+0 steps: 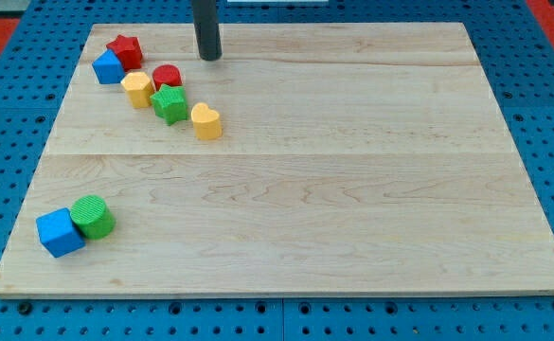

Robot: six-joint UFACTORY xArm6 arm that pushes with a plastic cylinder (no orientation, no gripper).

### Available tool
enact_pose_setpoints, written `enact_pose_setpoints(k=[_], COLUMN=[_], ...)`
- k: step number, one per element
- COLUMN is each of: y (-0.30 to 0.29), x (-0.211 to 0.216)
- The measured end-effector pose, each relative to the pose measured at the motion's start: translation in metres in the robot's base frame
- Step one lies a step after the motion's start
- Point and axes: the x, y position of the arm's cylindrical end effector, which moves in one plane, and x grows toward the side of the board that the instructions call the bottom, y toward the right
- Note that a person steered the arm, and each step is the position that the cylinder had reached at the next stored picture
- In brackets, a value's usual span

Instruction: Push the blue triangle to the left of the yellow hexagon

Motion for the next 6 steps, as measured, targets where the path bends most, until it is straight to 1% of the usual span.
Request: enact_pose_setpoints(k=[1,2,3,4,5,6], y=[-0.044,-0.073,-0.148,-0.173,-0.130,-0.116], x=[-0.039,-0.046,-0.045,-0.015,0.020,0.060])
